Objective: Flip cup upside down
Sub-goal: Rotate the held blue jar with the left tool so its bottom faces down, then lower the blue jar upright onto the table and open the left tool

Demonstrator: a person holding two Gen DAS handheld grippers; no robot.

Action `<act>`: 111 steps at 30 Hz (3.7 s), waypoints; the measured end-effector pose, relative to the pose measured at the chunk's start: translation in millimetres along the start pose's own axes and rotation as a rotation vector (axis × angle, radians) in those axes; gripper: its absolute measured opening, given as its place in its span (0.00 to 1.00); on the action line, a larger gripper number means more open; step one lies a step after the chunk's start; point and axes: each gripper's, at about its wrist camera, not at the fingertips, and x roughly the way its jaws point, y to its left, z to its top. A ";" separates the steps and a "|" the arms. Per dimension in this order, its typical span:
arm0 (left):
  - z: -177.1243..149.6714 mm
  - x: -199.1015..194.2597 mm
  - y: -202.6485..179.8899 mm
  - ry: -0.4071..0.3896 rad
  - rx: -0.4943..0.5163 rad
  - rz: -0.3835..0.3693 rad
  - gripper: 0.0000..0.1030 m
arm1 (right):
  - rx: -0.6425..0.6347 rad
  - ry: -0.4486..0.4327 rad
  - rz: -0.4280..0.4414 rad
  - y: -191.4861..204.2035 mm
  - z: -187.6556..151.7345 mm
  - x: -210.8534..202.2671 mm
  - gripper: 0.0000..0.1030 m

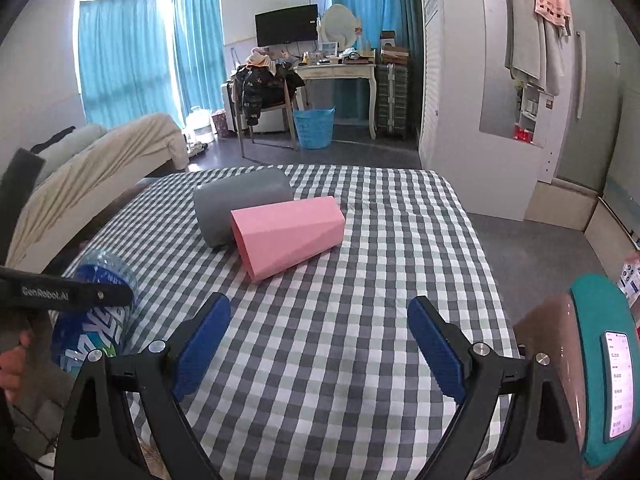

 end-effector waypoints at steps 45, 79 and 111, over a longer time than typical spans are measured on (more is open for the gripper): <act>-67.7 -1.1 -24.9 -0.319 0.219 -0.048 0.62 | -0.012 0.024 -0.040 19.2 -8.5 -7.0 0.88; 7.9 43.4 -23.9 -0.369 0.236 -0.067 0.87 | -0.044 0.086 -0.066 27.5 -1.1 34.0 0.88; -43.5 -115.3 78.7 -0.657 0.025 -0.057 0.87 | -0.160 -0.176 -0.050 135.2 16.7 -69.1 0.88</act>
